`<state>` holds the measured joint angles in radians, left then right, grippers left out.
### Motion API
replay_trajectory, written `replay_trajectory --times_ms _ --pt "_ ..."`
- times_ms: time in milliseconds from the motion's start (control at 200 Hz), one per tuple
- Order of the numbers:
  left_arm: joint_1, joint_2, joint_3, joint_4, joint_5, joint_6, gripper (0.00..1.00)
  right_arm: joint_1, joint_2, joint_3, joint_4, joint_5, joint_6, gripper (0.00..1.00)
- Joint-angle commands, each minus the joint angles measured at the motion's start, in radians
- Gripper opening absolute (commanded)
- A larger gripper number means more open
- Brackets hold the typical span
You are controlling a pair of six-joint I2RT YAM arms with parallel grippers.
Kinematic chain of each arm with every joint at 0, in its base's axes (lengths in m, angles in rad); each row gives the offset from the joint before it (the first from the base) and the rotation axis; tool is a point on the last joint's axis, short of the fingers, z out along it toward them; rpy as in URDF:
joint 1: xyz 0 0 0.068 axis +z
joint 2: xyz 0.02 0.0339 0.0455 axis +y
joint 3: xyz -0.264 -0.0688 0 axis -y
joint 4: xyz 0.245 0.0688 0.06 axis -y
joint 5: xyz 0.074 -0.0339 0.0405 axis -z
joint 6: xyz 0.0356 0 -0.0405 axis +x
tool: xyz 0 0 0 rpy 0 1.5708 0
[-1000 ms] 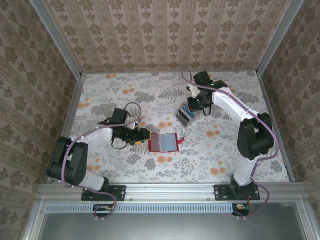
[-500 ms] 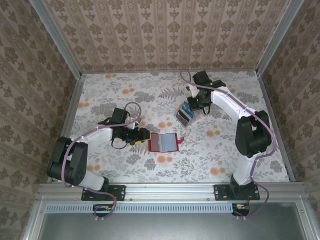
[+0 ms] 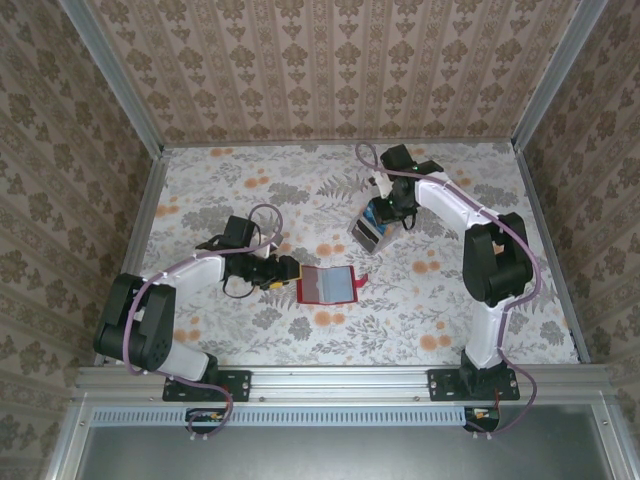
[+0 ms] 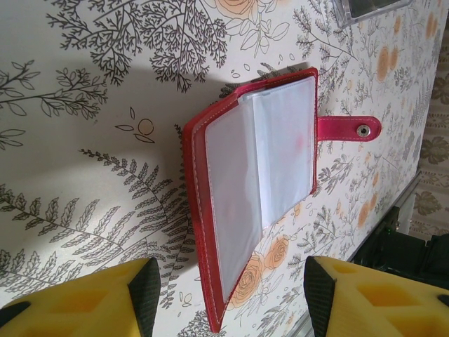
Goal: Put the credit cards into the card holder
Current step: Pick up the credit card from the storage box, then insert the credit card into the card slot.
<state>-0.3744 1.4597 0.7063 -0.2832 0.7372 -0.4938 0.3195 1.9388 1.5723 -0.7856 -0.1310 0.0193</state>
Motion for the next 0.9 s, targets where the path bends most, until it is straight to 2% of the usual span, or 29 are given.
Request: replay_trajectory --times_ms 0,110,255,420,690,825,895 --pt "-0.005 0.013 -0.011 0.01 0.019 -0.008 0.59 0.009 0.029 0.008 -0.064 -0.022 -0.019 0.12" --pt "-0.005 0.013 -0.011 0.011 0.021 -0.008 0.6 0.008 0.021 0.013 -0.071 -0.022 -0.017 0.0" --pt "-0.004 0.008 -0.01 0.005 0.023 -0.008 0.6 0.008 -0.021 0.015 -0.087 -0.053 0.006 0.0" --pt "-0.004 -0.016 0.005 -0.02 0.02 0.0 0.6 0.008 -0.142 -0.048 -0.079 -0.135 0.051 0.02" --pt "-0.002 -0.016 0.012 -0.047 0.044 0.017 0.6 0.04 -0.407 -0.363 0.094 -0.362 0.23 0.04" --pt "-0.004 -0.016 -0.007 -0.046 0.042 0.019 0.6 0.091 -0.475 -0.548 0.306 -0.528 0.38 0.06" --pt "-0.006 -0.016 -0.01 -0.053 0.026 0.024 0.6 0.121 -0.467 -0.614 0.395 -0.564 0.444 0.06"
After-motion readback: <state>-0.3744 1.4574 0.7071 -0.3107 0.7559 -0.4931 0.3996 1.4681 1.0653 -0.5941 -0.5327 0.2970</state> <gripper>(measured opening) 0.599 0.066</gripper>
